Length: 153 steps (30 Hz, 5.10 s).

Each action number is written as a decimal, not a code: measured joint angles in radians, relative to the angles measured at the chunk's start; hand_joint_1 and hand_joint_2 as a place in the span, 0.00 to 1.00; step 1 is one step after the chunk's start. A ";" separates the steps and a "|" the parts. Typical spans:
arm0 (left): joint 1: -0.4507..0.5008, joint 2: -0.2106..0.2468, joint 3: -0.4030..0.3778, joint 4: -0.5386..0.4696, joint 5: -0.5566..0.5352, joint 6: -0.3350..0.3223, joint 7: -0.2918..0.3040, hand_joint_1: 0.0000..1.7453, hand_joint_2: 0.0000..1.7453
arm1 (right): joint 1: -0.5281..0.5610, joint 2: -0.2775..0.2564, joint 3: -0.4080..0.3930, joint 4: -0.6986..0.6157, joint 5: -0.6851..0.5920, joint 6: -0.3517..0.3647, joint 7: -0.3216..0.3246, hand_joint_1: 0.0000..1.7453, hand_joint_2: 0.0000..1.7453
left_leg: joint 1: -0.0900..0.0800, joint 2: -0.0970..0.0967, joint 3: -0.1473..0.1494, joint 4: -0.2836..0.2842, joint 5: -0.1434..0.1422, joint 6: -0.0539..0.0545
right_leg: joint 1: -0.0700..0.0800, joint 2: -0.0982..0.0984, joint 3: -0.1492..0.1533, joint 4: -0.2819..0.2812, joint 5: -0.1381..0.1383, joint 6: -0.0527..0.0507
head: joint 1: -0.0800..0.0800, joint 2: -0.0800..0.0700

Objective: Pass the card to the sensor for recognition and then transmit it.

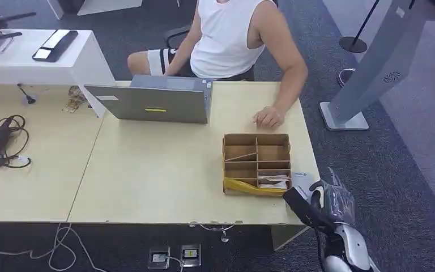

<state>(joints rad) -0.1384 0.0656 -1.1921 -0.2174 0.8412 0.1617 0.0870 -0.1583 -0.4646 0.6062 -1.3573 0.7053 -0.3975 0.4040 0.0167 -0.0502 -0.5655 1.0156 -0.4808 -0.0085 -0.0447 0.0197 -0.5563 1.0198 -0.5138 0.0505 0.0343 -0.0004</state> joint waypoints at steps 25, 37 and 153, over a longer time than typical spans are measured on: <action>0.000 0.000 0.000 0.000 -0.001 0.000 0.000 0.00 1.00 | 0.001 0.037 -0.023 0.058 -0.014 -0.028 -0.017 1.00 1.00 | 0.000 0.002 0.002 0.000 0.000 0.000 | 0.000 0.003 0.001 0.000 0.000 0.000 | 0.000 0.000; 0.000 0.000 0.000 0.000 -0.006 0.000 0.000 0.00 1.00 | 0.001 0.044 -0.039 0.064 0.016 -0.031 -0.018 1.00 1.00 | 0.000 0.002 0.002 0.000 0.000 0.000 | 0.000 0.003 0.001 0.000 0.000 0.000 | 0.000 0.000; 0.006 -0.010 -0.058 -0.008 -0.062 0.052 0.008 0.00 1.00 | -0.305 0.118 0.324 -0.294 0.069 0.230 -0.159 0.00 1.00 | 0.004 0.003 0.000 0.000 0.001 -0.003 | 0.003 0.005 -0.002 0.001 0.001 -0.001 | 0.001 0.000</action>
<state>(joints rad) -0.1319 0.0553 -1.2497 -0.2254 0.7790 0.2140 0.0954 -0.4629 -0.3471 0.9297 -1.6514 0.7745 -0.1675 0.2453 0.0202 -0.0477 -0.5653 1.0157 -0.4802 -0.0119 -0.0416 0.0245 -0.5579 1.0206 -0.5128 0.0497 0.0351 -0.0004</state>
